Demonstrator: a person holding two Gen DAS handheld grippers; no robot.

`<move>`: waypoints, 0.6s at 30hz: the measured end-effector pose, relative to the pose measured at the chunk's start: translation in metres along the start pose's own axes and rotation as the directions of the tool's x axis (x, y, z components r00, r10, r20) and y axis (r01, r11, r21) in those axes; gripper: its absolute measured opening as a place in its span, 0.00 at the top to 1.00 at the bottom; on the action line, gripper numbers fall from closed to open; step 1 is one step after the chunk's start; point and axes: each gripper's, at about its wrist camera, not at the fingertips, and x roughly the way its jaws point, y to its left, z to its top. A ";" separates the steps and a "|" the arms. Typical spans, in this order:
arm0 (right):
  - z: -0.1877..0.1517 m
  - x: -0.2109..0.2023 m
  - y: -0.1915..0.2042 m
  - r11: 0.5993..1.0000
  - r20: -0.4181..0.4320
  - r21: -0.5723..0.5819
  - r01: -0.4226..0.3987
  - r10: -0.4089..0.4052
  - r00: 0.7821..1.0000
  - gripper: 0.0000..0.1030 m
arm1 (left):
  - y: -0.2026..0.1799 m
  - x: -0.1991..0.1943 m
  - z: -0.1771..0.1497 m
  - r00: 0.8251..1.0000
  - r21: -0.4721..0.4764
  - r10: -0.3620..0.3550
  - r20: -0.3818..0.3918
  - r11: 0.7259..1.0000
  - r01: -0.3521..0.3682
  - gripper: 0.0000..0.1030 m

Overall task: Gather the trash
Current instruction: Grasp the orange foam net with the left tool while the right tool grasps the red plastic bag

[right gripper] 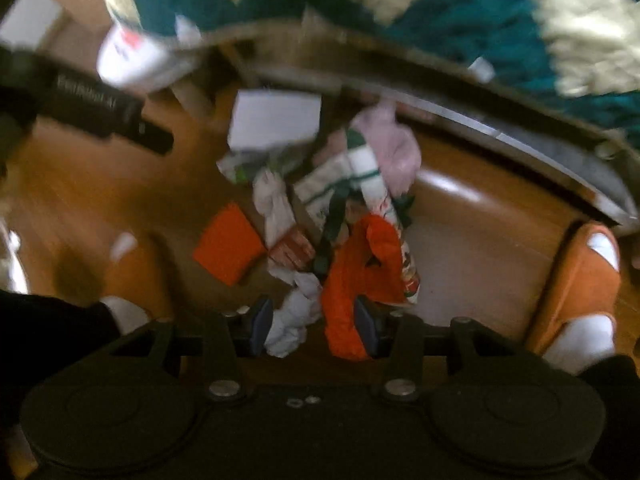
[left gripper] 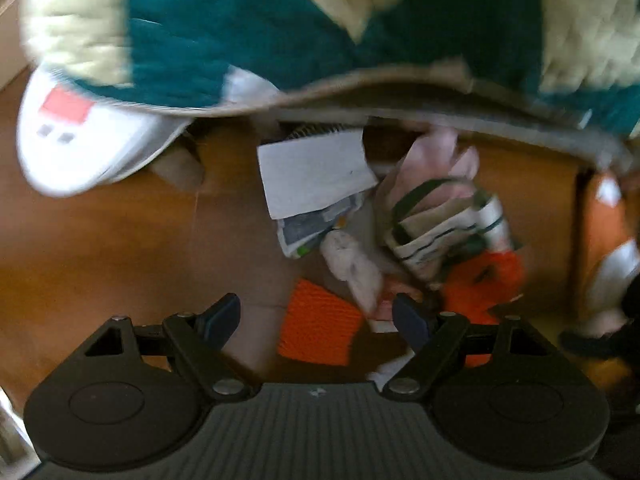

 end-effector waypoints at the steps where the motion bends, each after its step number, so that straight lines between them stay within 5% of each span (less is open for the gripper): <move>1: -0.001 0.014 -0.001 1.000 -0.026 -0.009 0.001 -0.001 1.000 0.56 | -0.004 0.017 0.000 1.000 0.044 0.021 -0.011 0.999 -0.020 0.19; 9: -0.011 0.087 -0.005 0.998 -0.140 -0.065 0.024 -0.033 0.990 0.56 | -0.013 0.126 -0.027 0.990 0.160 0.013 -0.141 0.987 0.010 0.19; 18: -0.012 0.133 0.002 0.993 -0.192 -0.104 0.055 -0.074 0.979 0.56 | -0.006 0.186 -0.043 0.980 0.124 -0.022 -0.199 0.991 0.047 0.20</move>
